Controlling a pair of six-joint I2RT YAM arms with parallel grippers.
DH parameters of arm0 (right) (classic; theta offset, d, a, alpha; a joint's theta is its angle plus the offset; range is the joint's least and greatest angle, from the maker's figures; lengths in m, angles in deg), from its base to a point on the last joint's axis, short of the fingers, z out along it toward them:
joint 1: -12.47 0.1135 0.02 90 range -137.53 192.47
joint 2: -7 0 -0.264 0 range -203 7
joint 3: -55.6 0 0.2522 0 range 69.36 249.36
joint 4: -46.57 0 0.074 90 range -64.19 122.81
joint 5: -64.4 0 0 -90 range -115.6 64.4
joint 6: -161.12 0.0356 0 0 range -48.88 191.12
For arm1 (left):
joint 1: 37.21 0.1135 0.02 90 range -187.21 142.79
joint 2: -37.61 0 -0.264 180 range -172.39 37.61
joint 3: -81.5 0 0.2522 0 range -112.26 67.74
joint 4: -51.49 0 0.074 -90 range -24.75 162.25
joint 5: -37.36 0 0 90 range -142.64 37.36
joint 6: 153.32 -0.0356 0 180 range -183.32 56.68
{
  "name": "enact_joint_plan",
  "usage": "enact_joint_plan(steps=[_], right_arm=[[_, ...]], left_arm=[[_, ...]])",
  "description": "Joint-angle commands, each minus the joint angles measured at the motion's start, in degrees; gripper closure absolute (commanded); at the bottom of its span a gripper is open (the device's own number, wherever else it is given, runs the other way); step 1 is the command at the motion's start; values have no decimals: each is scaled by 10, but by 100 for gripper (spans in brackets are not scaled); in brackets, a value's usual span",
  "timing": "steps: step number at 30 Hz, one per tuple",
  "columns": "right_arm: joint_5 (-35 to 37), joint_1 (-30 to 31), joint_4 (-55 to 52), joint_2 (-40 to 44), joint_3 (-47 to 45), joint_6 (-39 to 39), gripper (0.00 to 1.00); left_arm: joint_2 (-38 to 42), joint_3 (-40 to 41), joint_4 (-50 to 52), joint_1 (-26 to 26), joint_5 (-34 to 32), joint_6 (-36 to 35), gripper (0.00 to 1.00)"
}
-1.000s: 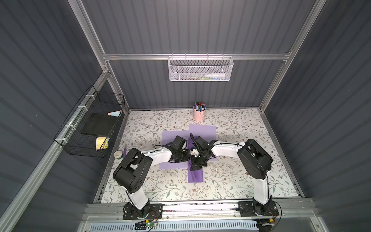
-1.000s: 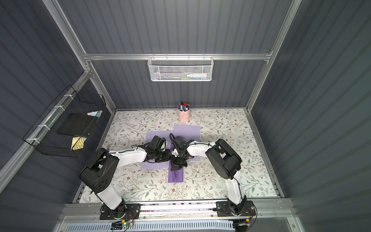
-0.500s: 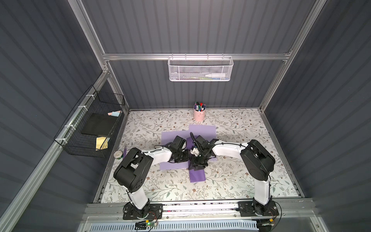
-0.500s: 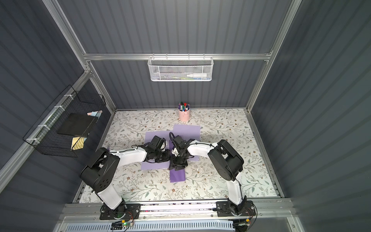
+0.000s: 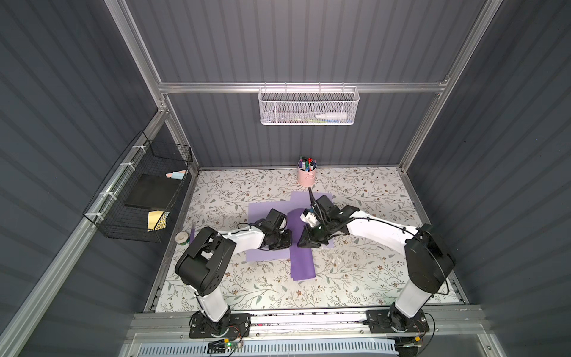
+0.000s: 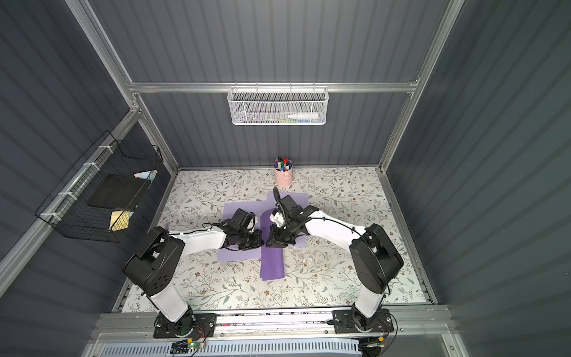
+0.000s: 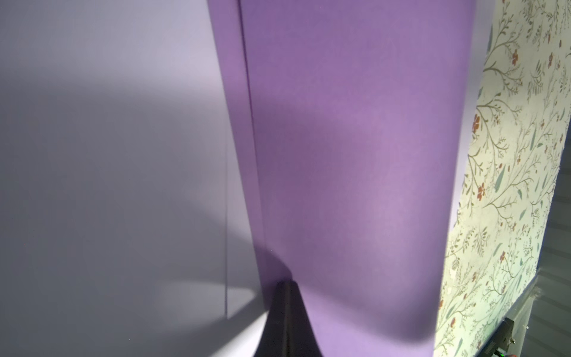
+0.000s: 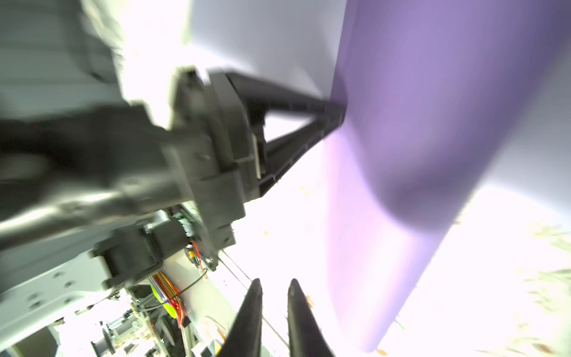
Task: Fold the rectangular paper in half along the long edge
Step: Fold the paper.
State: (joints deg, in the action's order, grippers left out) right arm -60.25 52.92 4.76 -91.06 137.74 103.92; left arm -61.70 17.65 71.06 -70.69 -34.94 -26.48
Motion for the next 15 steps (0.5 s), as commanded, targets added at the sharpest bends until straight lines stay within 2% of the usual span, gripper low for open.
enact_joint_plan(steps=[1, 9, 15], right_arm=[[-44, -26, 11, -22, -11, -15, 87], [-95, -32, 47, -121, 32, -28, 93], [-116, -62, 116, -135, -32, 2, 96]], left_arm=[[-29, 9, 32, 2, -14, -14, 98], [-29, 11, 31, 2, -13, -14, 98], [-29, 11, 32, 2, -12, -15, 98]])
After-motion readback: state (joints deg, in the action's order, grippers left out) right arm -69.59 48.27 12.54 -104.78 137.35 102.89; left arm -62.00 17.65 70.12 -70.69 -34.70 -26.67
